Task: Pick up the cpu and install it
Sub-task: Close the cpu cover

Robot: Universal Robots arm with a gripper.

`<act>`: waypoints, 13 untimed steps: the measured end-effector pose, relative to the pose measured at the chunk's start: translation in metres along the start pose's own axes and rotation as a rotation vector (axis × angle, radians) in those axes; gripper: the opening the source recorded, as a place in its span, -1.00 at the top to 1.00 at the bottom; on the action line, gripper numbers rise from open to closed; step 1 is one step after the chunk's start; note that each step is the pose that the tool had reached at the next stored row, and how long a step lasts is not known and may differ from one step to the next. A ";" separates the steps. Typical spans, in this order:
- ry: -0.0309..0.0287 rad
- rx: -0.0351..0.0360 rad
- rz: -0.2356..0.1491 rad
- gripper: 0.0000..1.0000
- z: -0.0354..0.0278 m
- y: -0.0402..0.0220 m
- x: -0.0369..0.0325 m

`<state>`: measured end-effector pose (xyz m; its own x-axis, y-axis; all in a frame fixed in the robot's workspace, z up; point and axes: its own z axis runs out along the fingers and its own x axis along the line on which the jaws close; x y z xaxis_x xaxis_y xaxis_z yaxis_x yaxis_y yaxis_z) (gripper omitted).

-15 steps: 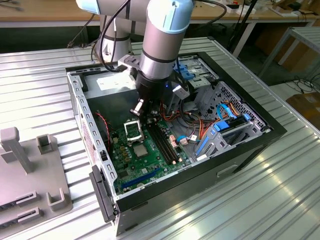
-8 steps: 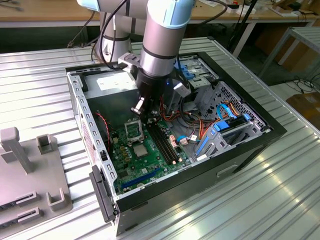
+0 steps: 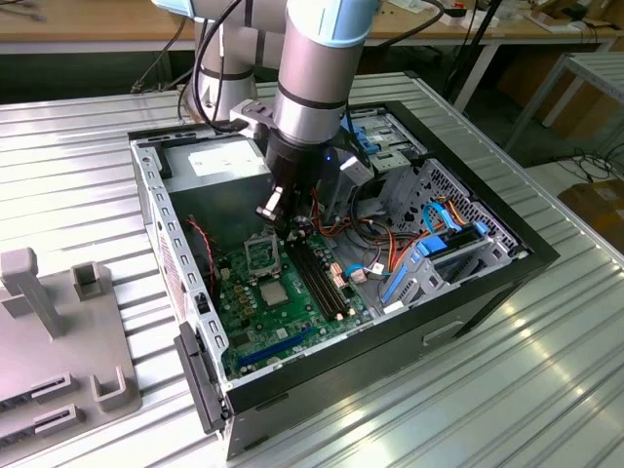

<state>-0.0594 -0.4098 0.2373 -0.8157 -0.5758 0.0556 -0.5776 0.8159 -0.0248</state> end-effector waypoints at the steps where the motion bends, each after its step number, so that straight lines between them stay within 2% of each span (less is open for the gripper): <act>1: 0.0003 0.0007 -0.004 0.79 -0.0002 0.0001 0.0001; 4: 0.0009 0.0025 -0.018 0.79 -0.0015 0.0002 0.0005; 13: 0.0001 0.0028 -0.029 0.79 -0.0067 0.0011 0.0022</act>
<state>-0.0616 -0.4098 0.2441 -0.7984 -0.5994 0.0564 -0.6014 0.7986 -0.0260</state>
